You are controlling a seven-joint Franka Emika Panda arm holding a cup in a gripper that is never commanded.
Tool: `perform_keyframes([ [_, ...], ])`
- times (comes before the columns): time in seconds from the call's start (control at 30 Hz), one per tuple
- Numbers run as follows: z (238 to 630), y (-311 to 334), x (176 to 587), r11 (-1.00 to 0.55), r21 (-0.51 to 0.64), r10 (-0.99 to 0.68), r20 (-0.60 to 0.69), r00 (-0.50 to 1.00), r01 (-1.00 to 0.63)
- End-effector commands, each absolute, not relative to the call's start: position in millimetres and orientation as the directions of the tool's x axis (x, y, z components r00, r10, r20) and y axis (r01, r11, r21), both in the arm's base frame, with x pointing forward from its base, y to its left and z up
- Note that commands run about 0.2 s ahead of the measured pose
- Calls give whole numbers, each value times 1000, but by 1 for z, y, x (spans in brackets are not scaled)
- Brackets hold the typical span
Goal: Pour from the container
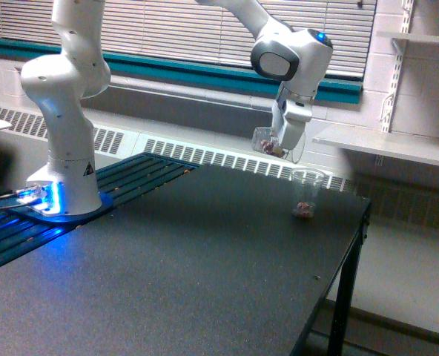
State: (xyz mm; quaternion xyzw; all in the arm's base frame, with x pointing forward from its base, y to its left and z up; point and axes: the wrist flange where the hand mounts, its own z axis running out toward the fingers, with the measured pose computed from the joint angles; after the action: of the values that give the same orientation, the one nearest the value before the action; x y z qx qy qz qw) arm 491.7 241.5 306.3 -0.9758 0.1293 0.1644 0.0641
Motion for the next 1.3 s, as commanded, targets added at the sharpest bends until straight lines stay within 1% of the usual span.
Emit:
perform_keyframes([
  [0.03, 313, 243, 490, -965, -65, -217, -352, 911, -255],
  [0.27, 320, 241, 490, -969, -64, -198, -370, 908, -238],
  [1.3, 320, 248, 502, -974, -62, -180, -364, 914, -217],
])
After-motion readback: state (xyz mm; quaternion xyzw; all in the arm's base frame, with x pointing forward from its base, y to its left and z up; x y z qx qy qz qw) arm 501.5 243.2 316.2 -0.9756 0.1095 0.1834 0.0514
